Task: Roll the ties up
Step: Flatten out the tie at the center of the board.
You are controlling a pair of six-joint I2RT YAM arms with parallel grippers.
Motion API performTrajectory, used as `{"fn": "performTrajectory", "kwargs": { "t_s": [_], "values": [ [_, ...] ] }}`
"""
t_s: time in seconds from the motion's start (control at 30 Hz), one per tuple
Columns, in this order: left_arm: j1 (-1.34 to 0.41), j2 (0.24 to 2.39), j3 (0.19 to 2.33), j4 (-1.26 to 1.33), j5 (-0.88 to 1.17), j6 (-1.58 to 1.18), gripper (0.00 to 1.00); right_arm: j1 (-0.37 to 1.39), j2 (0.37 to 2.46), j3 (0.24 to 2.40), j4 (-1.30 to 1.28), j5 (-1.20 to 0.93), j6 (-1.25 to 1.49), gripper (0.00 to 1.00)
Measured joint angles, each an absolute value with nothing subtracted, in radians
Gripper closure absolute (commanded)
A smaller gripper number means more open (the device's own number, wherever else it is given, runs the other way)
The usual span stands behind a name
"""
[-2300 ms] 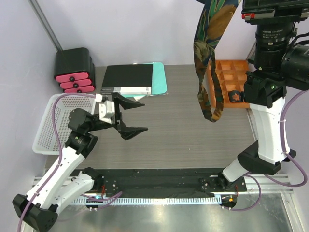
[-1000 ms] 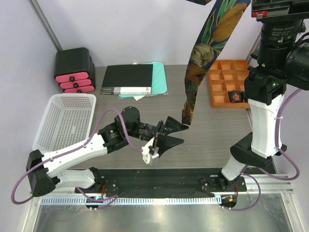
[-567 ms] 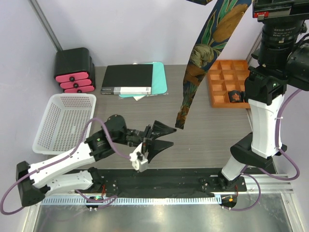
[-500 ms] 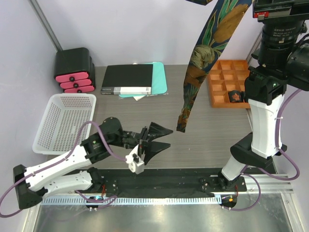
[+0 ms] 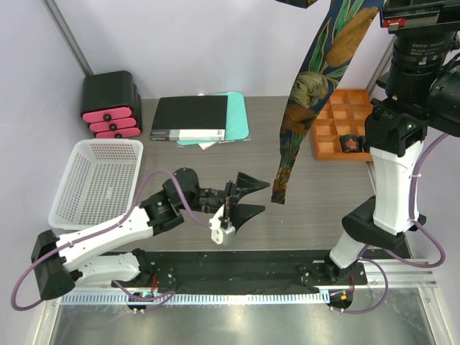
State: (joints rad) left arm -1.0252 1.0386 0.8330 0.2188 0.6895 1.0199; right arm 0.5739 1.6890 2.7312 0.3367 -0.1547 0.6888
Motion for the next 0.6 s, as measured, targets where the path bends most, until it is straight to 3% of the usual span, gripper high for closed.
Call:
{"fn": "performTrajectory", "kwargs": {
  "t_s": [0.37, 0.47, 0.57, 0.6],
  "values": [
    [-1.026, 1.213, 0.953, 0.387, 0.780, 1.031, 0.41, 0.574, 1.701, 2.732, 0.340, -0.155, 0.692, 0.99],
    [-1.037, 1.215, 0.953, 0.401, 0.790, 1.046, 0.49, 0.574, 1.705, 2.732, 0.340, -0.155, 0.693, 0.99],
    [-1.059, 1.216, 0.953, 0.405, 0.788, 1.063, 0.69, 0.574, 1.708, 2.732, 0.341, -0.154, 0.693, 0.99],
    [-1.067, 1.216, 0.953, 0.408, 0.786, 1.070, 0.97, 0.574, 1.708, 2.731, 0.341, -0.152, 0.693, 0.99]
  ]
}}
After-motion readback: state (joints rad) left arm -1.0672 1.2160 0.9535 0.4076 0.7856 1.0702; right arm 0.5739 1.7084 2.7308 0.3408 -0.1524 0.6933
